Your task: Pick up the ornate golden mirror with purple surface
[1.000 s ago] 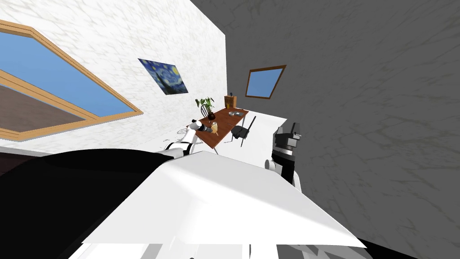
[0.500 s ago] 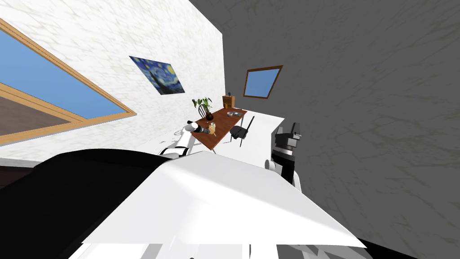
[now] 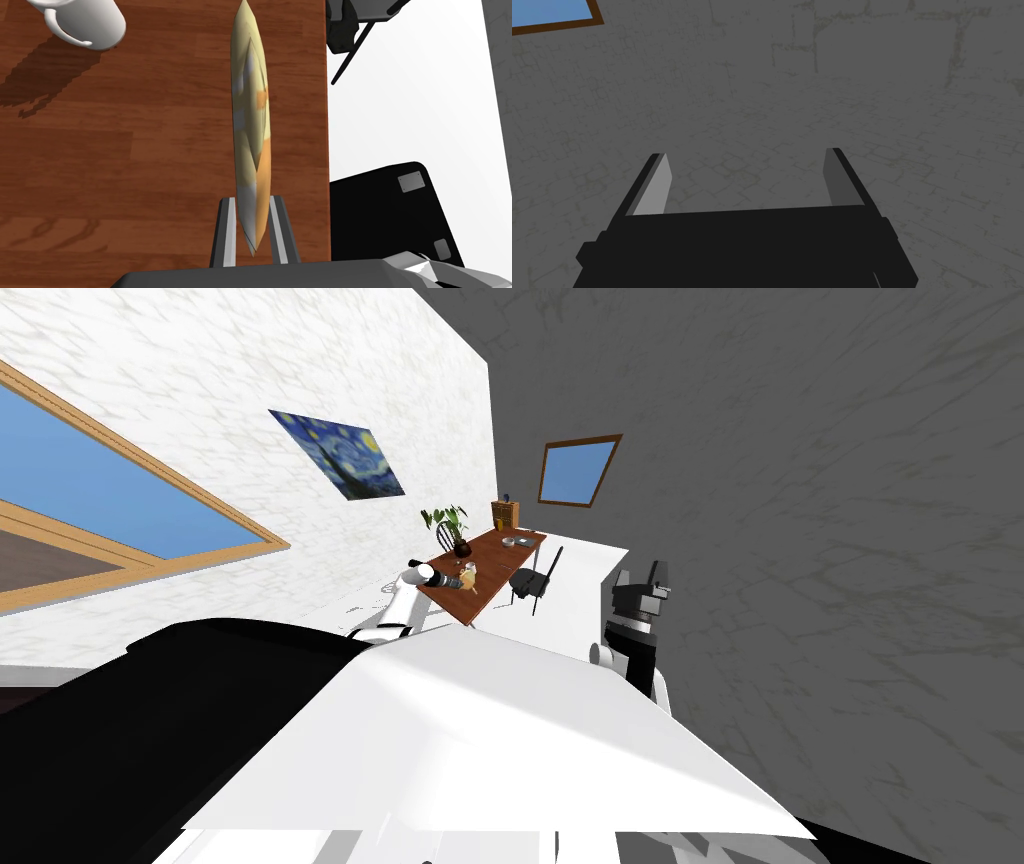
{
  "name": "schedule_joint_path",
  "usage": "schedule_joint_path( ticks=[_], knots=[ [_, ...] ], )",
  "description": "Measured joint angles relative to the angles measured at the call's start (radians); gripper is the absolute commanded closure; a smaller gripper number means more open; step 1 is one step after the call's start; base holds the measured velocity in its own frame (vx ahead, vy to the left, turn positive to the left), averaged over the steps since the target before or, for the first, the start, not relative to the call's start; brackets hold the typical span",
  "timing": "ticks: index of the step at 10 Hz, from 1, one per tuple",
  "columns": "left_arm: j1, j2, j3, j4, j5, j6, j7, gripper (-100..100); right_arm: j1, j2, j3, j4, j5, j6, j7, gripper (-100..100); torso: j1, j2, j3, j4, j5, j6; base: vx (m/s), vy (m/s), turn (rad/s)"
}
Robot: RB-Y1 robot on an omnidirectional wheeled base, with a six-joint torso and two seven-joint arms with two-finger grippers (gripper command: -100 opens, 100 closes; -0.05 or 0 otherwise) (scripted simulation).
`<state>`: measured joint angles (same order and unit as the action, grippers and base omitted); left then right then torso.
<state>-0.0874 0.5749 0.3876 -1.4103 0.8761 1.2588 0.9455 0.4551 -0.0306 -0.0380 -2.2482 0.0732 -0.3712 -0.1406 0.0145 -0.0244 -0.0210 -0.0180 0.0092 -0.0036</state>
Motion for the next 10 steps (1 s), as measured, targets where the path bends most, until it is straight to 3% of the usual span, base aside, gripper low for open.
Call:
schedule_joint_path(
  ticks=[3, 6, 8, 10],
  knots=[
    [0.057, 0.0, 0.005, -0.087, 0.003, 0.01, 0.009, 100, 0.0, 0.0, 0.0, 0.0, 0.0, 0.0, 0.0, 0, -0.001, 0.003, 0.002, 0.001, -0.001, 0.001, 0.016, 0.0, -0.045],
    [0.141, 0.012, 0.036, -0.163, 0.025, 0.041, 0.038, 100, 0.0, 0.0, 0.0, 0.0, 0.0, 0.0, 0.0, 0, -0.001, 0.002, 0.001, 0.001, -0.001, 0.0, 0.034, 0.0, -0.011],
    [0.162, 0.011, 0.033, -0.221, 0.022, 0.046, 0.044, 100, 0.0, 0.0, 0.0, 0.0, 0.0, 0.0, 0.0, 0, -0.002, 0.004, 0.003, 0.002, -0.002, 0.001, 0.016, -0.008, -0.072],
    [0.222, 0.019, 0.059, -0.282, 0.039, 0.071, 0.069, 100, 0.0, 0.0, 0.0, 0.0, 0.0, 0.0, 0.0, 0, -0.003, 0.001, 0.001, 0.001, -0.002, 0.001, 0.05, 0.004, -0.035]
  ],
)
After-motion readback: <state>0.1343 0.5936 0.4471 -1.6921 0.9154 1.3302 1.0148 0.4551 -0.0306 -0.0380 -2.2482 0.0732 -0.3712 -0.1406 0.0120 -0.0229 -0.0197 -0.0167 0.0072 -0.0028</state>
